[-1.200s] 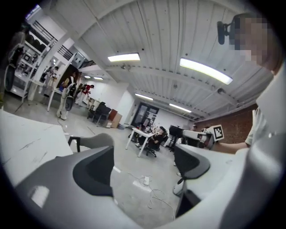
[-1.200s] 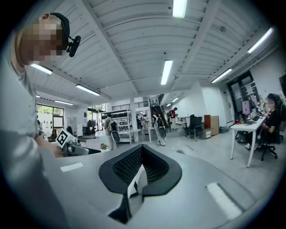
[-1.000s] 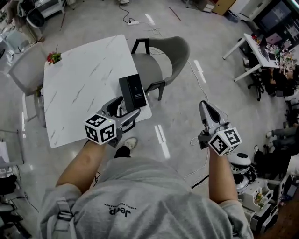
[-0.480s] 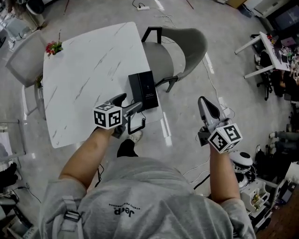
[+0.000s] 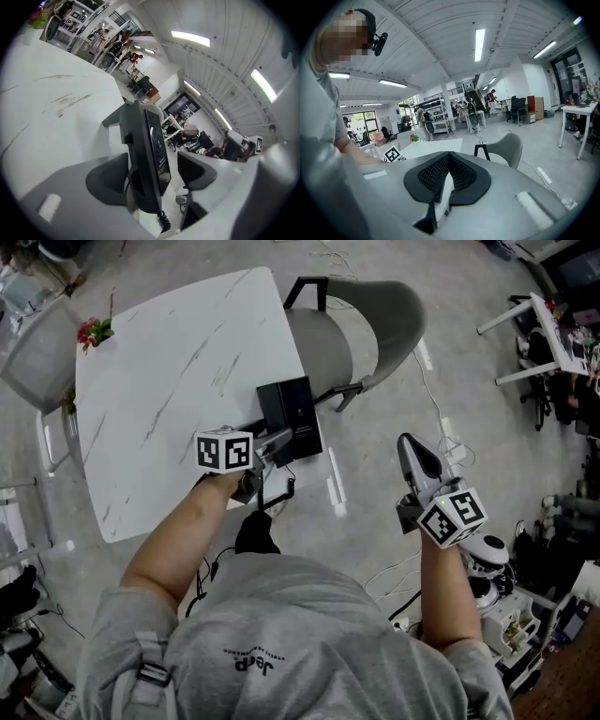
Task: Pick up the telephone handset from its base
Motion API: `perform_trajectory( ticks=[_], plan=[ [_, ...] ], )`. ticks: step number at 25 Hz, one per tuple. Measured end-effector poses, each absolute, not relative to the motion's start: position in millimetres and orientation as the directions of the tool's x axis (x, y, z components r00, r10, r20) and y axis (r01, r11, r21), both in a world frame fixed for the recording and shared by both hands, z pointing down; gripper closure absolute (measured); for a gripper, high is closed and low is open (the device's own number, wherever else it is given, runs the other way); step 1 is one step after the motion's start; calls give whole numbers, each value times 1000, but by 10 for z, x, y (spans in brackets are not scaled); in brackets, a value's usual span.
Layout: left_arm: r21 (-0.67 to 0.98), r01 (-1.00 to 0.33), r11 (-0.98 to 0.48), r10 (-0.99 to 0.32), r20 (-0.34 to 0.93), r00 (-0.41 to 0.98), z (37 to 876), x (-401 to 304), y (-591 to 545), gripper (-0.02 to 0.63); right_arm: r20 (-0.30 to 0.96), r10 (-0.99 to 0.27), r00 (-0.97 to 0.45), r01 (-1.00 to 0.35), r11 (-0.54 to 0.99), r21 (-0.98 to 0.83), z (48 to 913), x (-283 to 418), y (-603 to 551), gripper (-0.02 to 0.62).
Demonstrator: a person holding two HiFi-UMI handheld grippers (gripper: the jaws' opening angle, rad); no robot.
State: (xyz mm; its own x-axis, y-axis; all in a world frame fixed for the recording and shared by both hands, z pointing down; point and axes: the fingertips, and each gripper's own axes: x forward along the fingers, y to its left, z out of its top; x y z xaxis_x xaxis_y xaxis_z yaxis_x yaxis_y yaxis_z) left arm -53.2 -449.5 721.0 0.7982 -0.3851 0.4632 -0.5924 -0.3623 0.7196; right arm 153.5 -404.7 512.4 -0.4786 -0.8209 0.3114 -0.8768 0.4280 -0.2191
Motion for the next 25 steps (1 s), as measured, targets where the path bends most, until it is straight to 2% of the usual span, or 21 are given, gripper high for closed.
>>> perform_trajectory(
  ticks=[4, 5, 6, 8, 16, 25],
  plan=[
    [722, -605, -336, -376, 487, 789, 7275, -497, -4533, 308, 317, -824, -470, -881, 415, -226, 5192, 1589, -4040, 591],
    [705, -627, -331, -379, 510, 772, 7307, -523, -4546, 353, 319, -825, -467, -882, 412, -227, 5204, 1600, -4039, 591],
    [688, -648, -328, -381, 531, 757, 7334, -555, -4556, 426, 320, -826, -465, -883, 409, -228, 5214, 1610, -4040, 591],
    [675, -664, -322, -384, 547, 743, 7335, -605, -4558, 449, 320, -827, -463, -884, 406, -231, 5228, 1618, -4041, 591],
    [675, -640, -368, -408, 501, 763, 6918, -659, -4460, 468, 299, -850, -434, -897, 379, -227, 5123, 1743, -3925, 591],
    [713, -449, -538, -336, 307, 890, 5897, -166, -4176, 468, 244, -904, -351, -930, 305, -208, 4779, 2124, -3516, 591]
  ],
)
